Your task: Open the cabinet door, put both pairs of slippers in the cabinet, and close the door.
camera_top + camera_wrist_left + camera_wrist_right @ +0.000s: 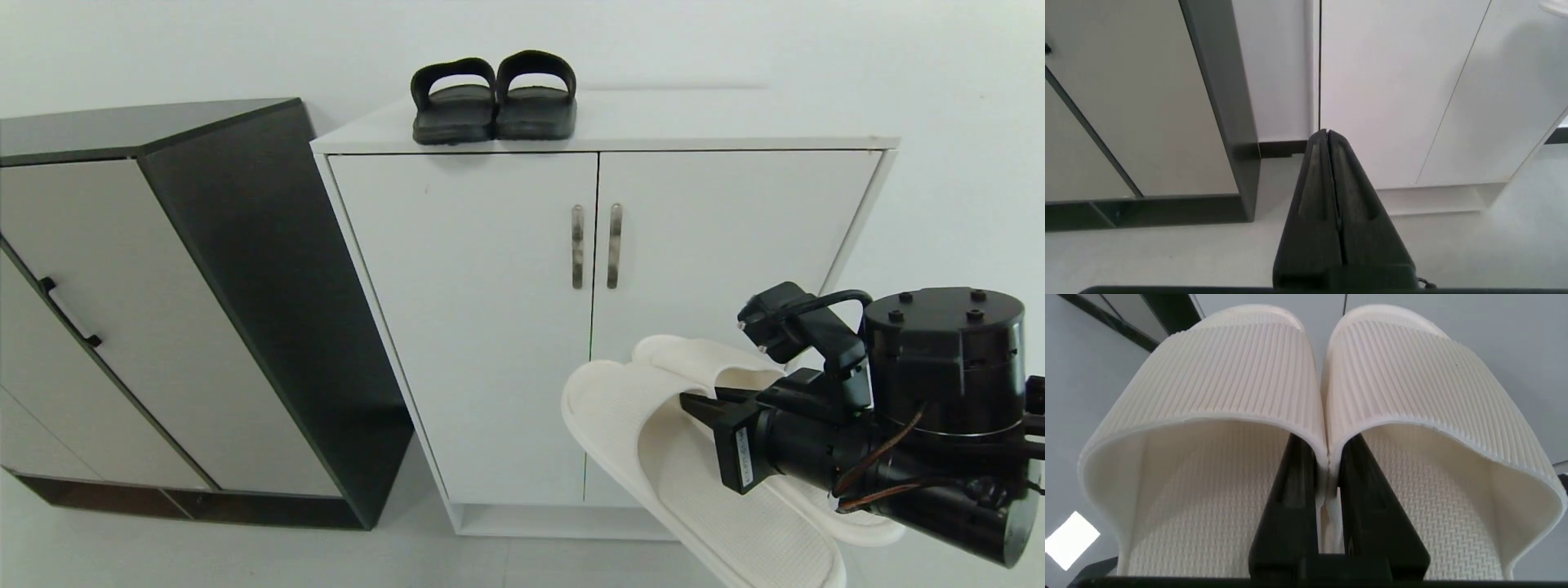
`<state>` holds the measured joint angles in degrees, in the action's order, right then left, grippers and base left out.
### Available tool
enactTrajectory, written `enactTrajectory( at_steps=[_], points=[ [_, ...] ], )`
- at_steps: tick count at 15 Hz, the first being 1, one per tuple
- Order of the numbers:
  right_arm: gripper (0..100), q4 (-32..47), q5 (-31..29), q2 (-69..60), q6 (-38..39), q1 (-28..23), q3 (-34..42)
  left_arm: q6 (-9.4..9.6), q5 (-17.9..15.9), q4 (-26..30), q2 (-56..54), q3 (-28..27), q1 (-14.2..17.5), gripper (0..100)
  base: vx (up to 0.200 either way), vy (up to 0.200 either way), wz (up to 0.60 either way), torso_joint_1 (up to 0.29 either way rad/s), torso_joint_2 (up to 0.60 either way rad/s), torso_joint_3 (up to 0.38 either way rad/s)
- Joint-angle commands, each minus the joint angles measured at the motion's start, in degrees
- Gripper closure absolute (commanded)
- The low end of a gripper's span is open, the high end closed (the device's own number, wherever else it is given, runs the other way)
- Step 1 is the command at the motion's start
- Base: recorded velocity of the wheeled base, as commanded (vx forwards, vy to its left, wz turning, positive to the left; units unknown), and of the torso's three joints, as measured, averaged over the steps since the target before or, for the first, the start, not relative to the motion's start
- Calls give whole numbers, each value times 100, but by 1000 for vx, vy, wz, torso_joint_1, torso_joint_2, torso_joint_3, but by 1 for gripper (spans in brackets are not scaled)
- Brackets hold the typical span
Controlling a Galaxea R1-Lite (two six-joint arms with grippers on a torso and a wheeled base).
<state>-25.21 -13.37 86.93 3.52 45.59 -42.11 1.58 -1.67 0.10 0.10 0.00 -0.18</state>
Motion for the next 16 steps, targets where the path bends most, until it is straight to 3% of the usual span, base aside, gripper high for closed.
enactTrajectory(
  at_steps=[1,5,8,9,10,16],
  points=[
    [100,-1,1,8,-1,2,1,0,0,-1,8,0,1,100,0,0,0,-66,456,378],
    [100,-1,1,17,-1,2,18,9,0,-1,8,0,1,100,0,0,0,-29,396,361],
    [100,-1,1,17,-1,2,27,0,-9,-1,8,0,1,100,0,0,0,1,102,90],
    [100,-1,1,26,-1,2,36,-18,-9,-1,8,0,1,0,0,0,0,0,0,0],
    [100,-1,1,34,-1,2,36,-97,-9,-1,8,0,1,0,0,0,0,0,0,0],
    [100,-72,-7,-1,-1,-42,115,-88,-26,-1,17,0,1,0,0,0,0,0,0,0]
  ],
)
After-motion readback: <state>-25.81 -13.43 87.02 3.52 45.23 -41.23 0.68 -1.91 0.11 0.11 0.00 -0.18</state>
